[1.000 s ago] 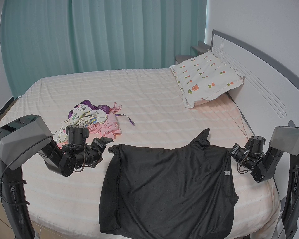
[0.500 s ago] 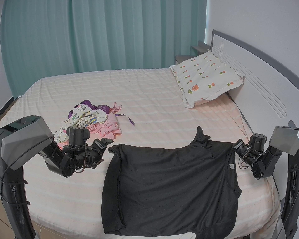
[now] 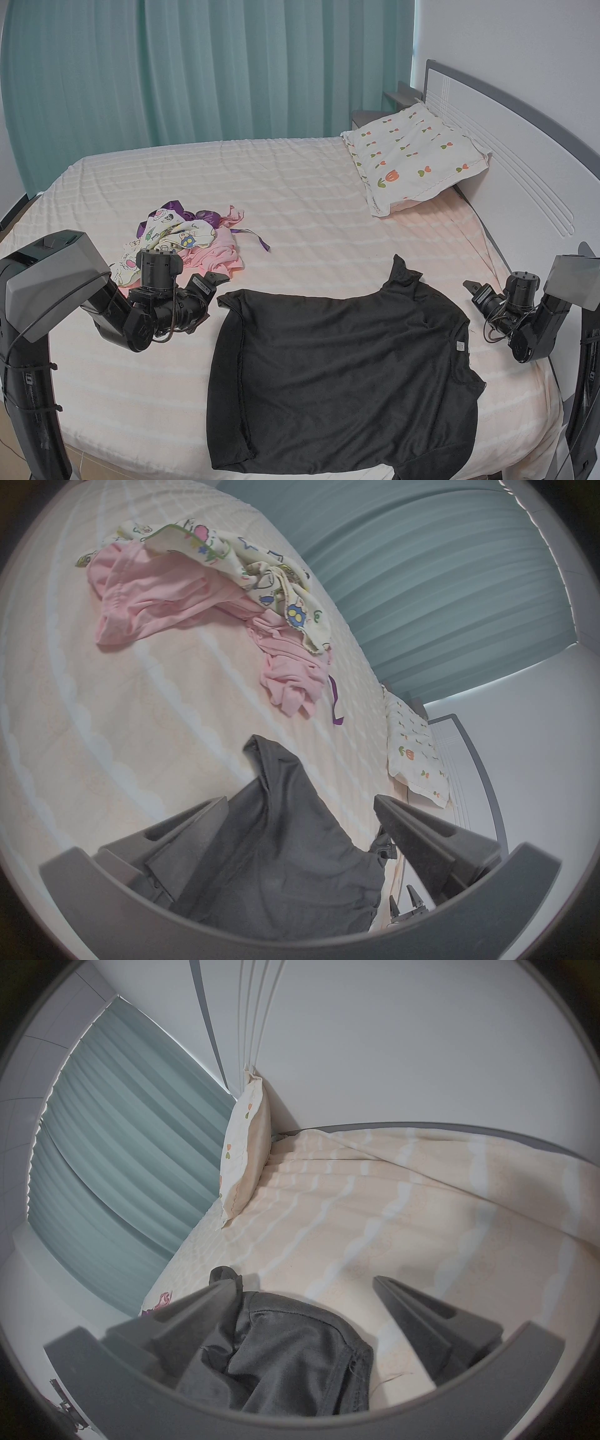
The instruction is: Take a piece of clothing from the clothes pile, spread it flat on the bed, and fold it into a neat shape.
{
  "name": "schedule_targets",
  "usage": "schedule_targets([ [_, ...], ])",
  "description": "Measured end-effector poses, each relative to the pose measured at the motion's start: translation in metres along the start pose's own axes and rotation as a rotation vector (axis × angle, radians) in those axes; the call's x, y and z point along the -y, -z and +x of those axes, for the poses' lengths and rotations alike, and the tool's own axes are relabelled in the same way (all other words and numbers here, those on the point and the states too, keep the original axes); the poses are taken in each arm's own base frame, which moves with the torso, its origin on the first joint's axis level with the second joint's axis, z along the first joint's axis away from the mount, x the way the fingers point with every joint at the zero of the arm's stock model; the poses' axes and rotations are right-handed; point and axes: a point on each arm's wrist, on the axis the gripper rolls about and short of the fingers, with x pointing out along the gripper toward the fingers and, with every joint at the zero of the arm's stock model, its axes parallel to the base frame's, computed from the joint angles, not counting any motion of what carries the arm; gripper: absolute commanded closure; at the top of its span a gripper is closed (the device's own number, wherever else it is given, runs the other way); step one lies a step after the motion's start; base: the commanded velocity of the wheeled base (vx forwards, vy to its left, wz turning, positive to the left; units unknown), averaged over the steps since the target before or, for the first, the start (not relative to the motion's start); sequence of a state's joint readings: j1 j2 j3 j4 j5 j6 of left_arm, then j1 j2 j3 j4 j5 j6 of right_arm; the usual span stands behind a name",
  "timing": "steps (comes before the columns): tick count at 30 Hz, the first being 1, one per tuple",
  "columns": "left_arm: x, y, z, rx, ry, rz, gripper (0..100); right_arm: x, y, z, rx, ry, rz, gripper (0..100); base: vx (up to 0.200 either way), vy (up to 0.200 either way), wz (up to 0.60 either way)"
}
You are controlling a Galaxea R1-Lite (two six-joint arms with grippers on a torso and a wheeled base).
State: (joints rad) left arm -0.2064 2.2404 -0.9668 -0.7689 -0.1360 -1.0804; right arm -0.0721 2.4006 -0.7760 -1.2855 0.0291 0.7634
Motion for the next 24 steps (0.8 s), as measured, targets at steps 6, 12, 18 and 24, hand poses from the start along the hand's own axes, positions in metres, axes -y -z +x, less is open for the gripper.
schedule_targets([
  [6, 0.013, -0.004, 0.008, -0.003, -0.007, 0.05, 0, -0.001, -0.002, -0.009, -0.005, 0.007, 0.005, 0, 0.0, 0.0, 0.0],
  [12, 0.014, -0.008, 0.03, 0.022, -0.078, 0.121, 0, -0.001, -0.003, -0.016, -0.01, 0.012, 0.009, 0, 0.0, 0.0, 0.0],
  [18, 0.002, -0.007, 0.054, 0.066, -0.129, 0.136, 0, -0.001, -0.004, -0.019, -0.01, 0.013, 0.022, 0, 0.0, 0.0, 0.0],
  [24, -0.005, -0.002, 0.07, 0.058, -0.137, 0.139, 0, -0.001, -0.005, -0.02, -0.01, 0.014, 0.029, 0, 0.0, 0.0, 0.0],
])
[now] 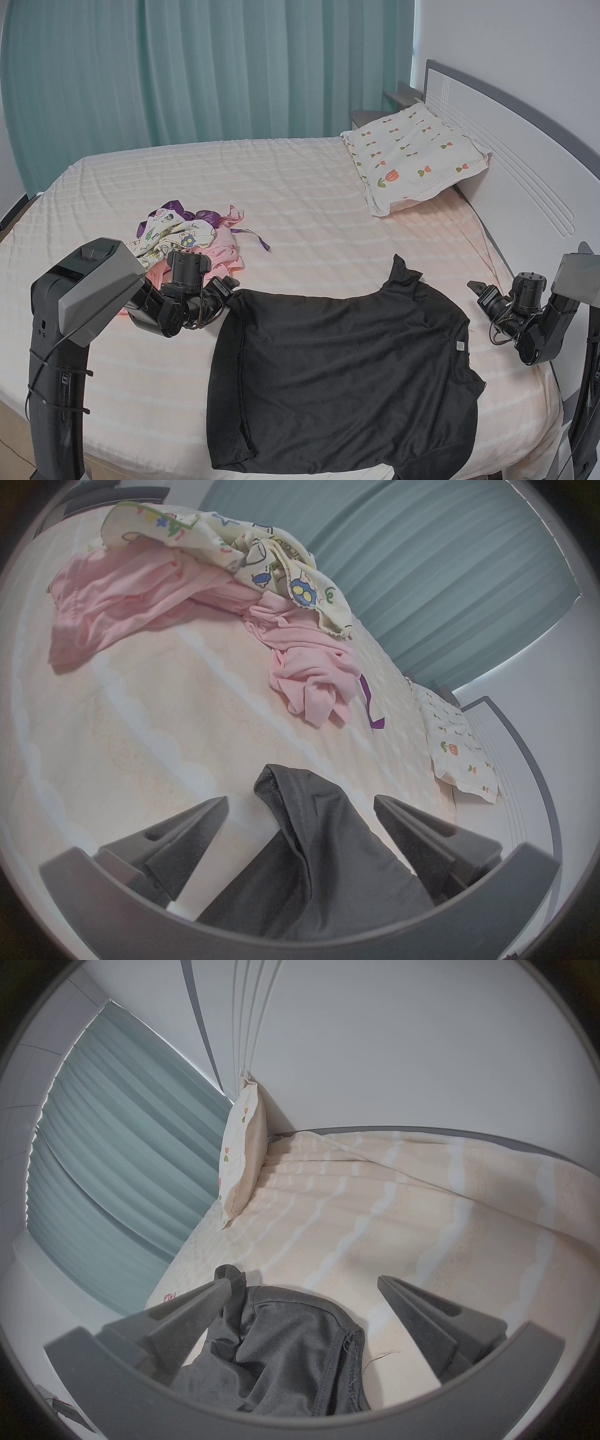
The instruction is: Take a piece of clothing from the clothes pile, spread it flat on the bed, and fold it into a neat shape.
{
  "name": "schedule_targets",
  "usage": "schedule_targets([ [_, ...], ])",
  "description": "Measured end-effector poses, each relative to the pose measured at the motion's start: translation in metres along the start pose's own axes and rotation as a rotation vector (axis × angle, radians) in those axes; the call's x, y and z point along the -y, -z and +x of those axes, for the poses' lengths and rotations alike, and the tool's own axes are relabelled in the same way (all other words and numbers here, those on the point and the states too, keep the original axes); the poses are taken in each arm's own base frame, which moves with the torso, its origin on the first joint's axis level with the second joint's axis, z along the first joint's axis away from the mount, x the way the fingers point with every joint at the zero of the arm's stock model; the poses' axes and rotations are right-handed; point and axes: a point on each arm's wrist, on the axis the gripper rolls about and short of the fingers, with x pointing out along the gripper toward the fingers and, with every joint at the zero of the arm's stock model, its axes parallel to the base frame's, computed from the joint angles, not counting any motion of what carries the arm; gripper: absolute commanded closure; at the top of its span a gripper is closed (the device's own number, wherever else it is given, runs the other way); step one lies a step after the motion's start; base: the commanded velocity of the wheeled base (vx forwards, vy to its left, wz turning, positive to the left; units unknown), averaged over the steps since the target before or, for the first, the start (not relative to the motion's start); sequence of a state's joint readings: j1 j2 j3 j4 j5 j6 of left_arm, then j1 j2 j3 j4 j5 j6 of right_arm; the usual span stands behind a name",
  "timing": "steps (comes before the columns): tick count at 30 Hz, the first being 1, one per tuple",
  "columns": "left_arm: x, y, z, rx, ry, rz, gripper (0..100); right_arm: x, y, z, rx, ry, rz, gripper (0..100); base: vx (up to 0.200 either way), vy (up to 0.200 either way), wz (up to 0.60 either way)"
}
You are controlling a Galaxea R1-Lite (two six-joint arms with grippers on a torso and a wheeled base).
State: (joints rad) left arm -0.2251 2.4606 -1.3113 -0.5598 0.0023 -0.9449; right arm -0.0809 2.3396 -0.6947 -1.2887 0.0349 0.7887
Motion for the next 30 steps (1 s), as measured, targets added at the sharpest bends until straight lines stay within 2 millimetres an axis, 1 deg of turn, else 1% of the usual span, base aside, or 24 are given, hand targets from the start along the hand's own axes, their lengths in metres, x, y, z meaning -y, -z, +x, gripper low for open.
schedule_targets([
  [1, 0.0, 0.001, 0.002, -0.001, 0.0, 0.001, 100, 0.0, 0.0, 0.0, 0.0, 0.0, 0.0, 0, 0.0, 0.0, 0.0],
  [6, 0.002, 0.003, 0.014, 0.023, -0.001, 0.004, 100, 0.0, 0.001, -0.002, 0.003, -0.006, 0.002, 0, 0.0, 0.0, 0.0],
  [9, 0.003, 0.0, 0.018, 0.075, -0.021, 0.002, 100, -0.001, 0.001, -0.005, 0.023, -0.03, 0.0, 0, 0.0, 0.0, 0.0],
  [13, 0.003, -0.011, 0.021, 0.117, -0.024, -0.009, 100, 0.0, 0.004, -0.008, 0.019, -0.034, -0.002, 0, 0.0, 0.0, 0.0],
  [16, 0.004, -0.022, 0.022, 0.146, -0.012, -0.017, 100, 0.001, 0.006, -0.008, 0.016, -0.032, -0.002, 0, 0.0, 0.0, 0.0],
  [25, 0.009, -0.076, 0.017, 0.279, 0.034, -0.011, 100, 0.002, 0.005, -0.007, 0.017, -0.03, -0.001, 0, 0.0, 0.0, 0.0],
  [27, 0.007, -0.082, 0.018, 0.285, 0.026, -0.005, 100, 0.002, 0.006, -0.007, 0.016, -0.031, -0.001, 0, 0.0, 0.0, 0.0],
  [30, 0.003, -0.084, 0.022, 0.275, 0.007, 0.003, 100, 0.002, 0.006, -0.007, 0.014, -0.03, -0.001, 0, 0.0, 0.0, 0.0],
])
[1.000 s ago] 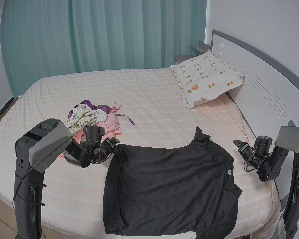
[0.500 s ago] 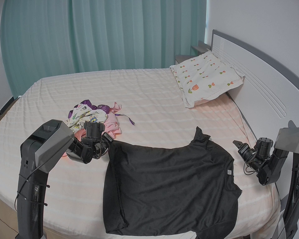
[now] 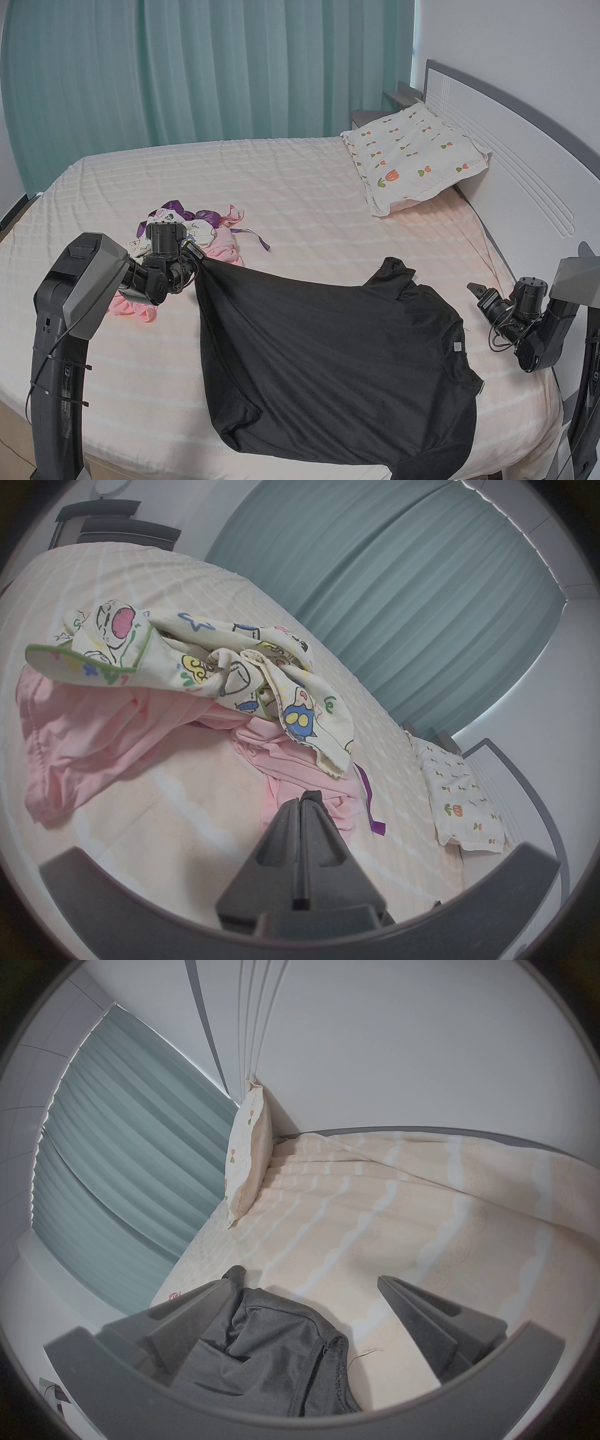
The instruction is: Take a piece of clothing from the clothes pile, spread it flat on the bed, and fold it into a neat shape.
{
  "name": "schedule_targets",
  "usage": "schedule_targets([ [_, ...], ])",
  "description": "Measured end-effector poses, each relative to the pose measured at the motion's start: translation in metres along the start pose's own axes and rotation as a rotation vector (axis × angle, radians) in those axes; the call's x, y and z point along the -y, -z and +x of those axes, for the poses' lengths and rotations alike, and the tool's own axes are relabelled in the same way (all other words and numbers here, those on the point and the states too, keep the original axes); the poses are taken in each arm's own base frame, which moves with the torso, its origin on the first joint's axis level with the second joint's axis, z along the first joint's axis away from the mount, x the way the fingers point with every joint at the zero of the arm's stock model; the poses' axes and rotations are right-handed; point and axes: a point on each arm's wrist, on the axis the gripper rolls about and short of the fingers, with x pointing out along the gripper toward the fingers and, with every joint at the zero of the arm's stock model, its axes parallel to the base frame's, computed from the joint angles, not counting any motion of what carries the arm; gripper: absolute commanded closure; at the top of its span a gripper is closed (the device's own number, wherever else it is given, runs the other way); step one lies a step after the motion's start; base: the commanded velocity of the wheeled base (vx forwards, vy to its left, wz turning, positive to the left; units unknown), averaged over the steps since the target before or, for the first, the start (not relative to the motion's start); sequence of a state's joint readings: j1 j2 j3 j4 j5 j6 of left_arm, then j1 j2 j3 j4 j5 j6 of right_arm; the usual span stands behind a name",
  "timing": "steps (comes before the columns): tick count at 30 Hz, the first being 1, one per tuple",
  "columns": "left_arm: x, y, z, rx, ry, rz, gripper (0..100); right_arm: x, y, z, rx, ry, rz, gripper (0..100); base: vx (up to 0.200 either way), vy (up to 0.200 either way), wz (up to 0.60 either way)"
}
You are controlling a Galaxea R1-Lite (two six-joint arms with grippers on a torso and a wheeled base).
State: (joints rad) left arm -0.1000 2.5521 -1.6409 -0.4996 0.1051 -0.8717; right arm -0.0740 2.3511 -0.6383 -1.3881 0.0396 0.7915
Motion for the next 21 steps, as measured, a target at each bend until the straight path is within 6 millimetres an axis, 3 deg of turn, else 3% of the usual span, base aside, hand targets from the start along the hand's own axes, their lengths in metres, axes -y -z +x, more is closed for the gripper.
schedule_targets([
  [1, -0.001, 0.0, 0.002, -0.001, -0.004, 0.001, 0, 0.0, 0.0, 0.0, -0.001, 0.001, -0.001, 0, 0.0, 0.0, 0.0],
  [12, -0.01, 0.007, 0.01, -0.083, -0.099, 0.013, 0, 0.001, 0.002, 0.0, -0.006, 0.004, 0.0, 0, 0.0, 0.0, 0.0],
  [21, -0.004, -0.001, -0.023, -0.147, -0.108, 0.0, 0, -0.001, 0.001, -0.003, -0.004, 0.0, -0.001, 0, 0.0, 0.0, 0.0],
])
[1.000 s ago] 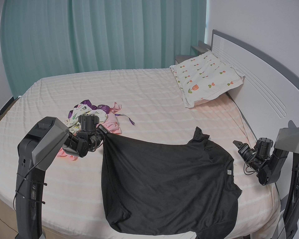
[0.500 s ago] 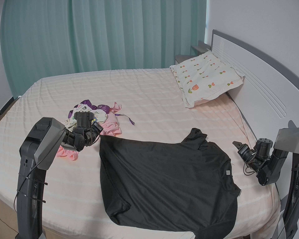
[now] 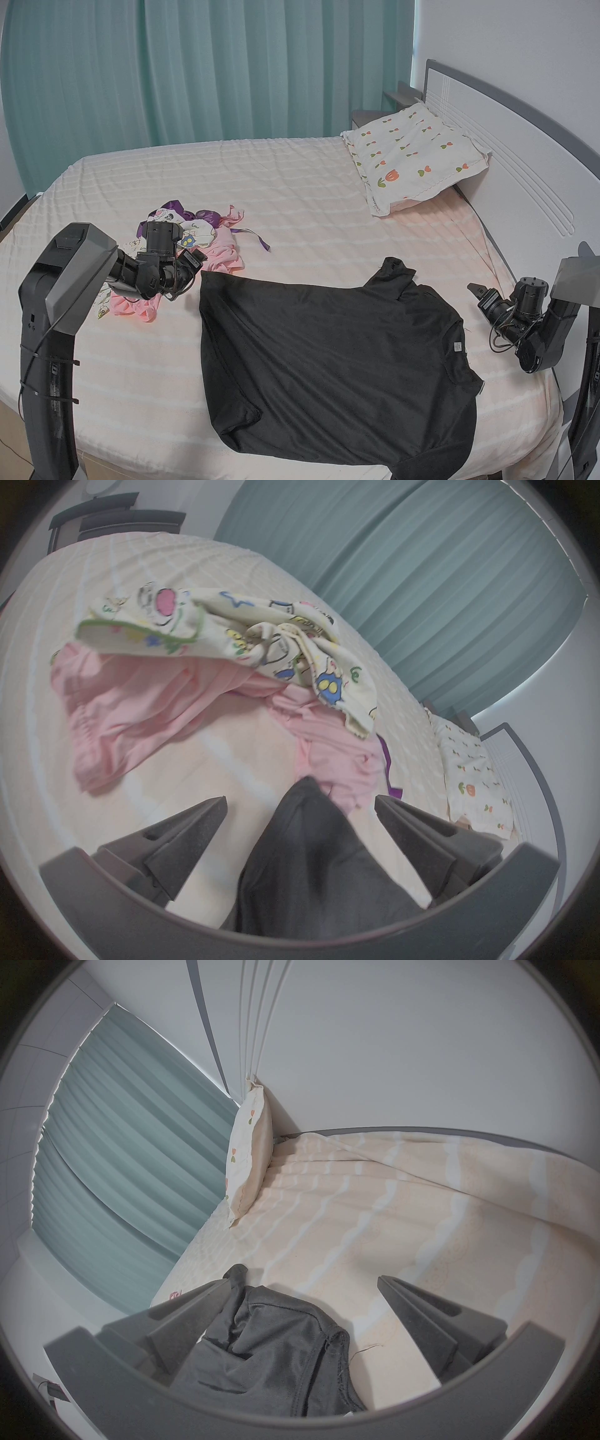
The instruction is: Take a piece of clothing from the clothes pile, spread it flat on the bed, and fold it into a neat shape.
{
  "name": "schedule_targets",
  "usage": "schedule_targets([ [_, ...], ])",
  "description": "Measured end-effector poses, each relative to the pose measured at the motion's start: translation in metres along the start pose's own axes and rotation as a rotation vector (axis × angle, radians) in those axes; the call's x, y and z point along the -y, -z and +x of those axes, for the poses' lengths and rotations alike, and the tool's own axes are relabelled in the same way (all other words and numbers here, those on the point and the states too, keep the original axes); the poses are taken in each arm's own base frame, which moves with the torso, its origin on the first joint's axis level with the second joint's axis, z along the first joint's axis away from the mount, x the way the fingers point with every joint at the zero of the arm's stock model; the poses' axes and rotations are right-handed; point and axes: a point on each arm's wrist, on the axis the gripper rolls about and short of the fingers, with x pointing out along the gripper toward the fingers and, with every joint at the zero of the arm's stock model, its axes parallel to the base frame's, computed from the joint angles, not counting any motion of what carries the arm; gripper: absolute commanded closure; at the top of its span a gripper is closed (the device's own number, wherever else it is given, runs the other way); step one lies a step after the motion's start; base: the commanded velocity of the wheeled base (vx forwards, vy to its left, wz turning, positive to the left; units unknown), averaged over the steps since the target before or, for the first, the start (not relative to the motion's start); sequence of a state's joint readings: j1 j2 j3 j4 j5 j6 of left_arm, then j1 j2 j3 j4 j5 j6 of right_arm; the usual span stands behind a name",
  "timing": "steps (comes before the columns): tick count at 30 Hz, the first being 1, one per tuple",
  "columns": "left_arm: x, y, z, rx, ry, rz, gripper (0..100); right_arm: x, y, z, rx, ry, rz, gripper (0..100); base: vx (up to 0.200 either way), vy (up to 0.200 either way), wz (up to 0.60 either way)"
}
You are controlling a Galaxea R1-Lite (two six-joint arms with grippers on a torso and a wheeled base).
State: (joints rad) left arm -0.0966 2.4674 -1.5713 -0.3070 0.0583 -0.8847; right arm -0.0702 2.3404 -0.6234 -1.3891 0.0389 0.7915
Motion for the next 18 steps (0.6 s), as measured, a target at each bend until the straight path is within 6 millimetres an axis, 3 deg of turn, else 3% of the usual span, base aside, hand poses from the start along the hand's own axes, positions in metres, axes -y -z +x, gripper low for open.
schedule_targets([
  [8, -0.018, 0.033, -0.048, -0.089, 0.01, -0.006, 0, -0.012, -0.001, -0.012, -0.006, -0.022, -0.01, 0, 0.0, 0.0, 0.0],
  [18, -0.036, 0.091, -0.118, -0.175, 0.078, 0.01, 0, -0.022, 0.006, -0.046, -0.06, -0.009, -0.024, 0, -0.2, 0.0, 0.0],
])
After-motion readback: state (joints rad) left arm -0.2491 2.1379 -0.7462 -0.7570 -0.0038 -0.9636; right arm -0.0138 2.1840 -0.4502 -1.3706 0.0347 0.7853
